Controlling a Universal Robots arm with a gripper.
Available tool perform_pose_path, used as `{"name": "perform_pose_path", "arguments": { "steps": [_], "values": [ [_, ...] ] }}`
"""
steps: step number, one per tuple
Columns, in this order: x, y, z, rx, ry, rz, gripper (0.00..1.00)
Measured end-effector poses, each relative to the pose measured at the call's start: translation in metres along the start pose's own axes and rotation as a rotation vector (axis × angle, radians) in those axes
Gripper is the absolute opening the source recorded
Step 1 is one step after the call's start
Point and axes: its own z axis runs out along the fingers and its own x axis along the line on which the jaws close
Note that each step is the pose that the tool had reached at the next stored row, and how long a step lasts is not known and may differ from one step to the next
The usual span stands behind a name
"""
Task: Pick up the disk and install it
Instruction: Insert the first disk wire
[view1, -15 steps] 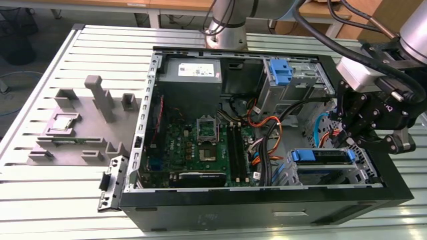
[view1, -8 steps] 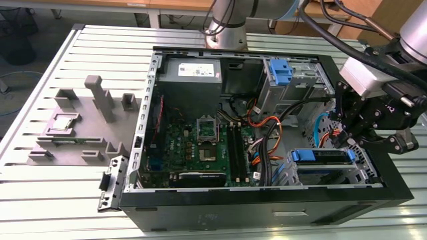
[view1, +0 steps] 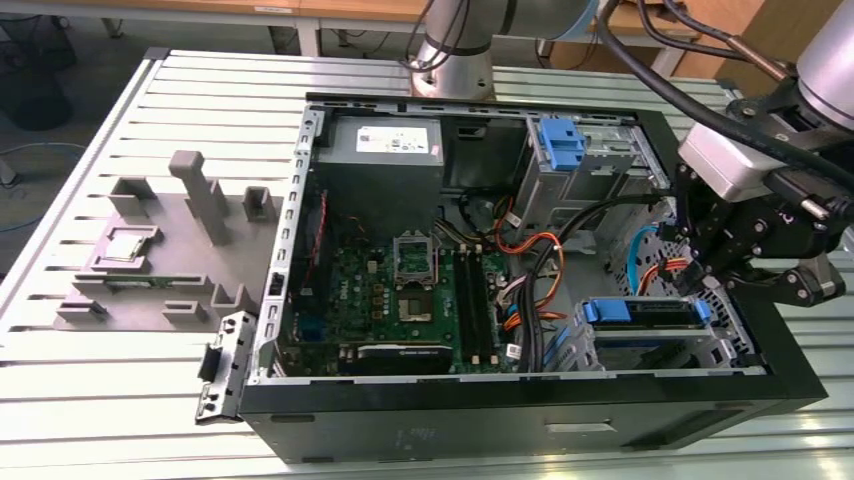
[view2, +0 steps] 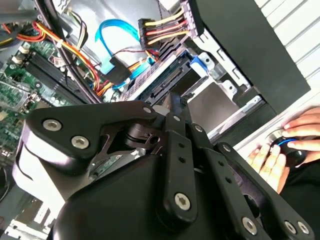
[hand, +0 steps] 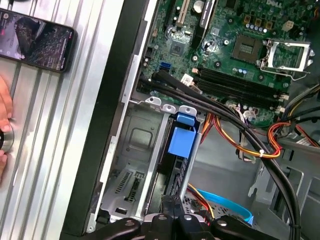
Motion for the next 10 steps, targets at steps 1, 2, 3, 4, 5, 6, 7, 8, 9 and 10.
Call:
{"name": "perform_pose_path", "arguments": {
  "steps": [1,2,3,4,5,6,7,8,9,10],
  "values": [
    [-0.0004,-0.0003,0.0000,0.0016,0.0005,0.000,0.10],
    [-0.0015,-0.0019,0.0001,0.0027,0.0013,0.000,0.10],
    [-0.0023,-0.0032,0.0002,0.0025,0.0021,0.000,0.10],
    [-0.0031,-0.0046,0.0003,0.0024,0.0026,0.000,0.10],
    [-0.0036,-0.0058,0.0004,0.0023,0.0031,0.000,0.10],
    [-0.0041,-0.0072,0.0006,0.0021,0.0036,0.000,0.10],
    [-0.0046,-0.0087,0.0007,0.0020,0.0041,0.000,0.10],
    [-0.0049,-0.0102,0.0008,0.0019,0.0044,0.000,0.10],
    [-0.0051,-0.0116,0.0011,0.0019,0.0046,0.000,0.10],
    [-0.0052,-0.0127,0.0013,0.0019,0.0047,0.000,0.10]
  ]
}}
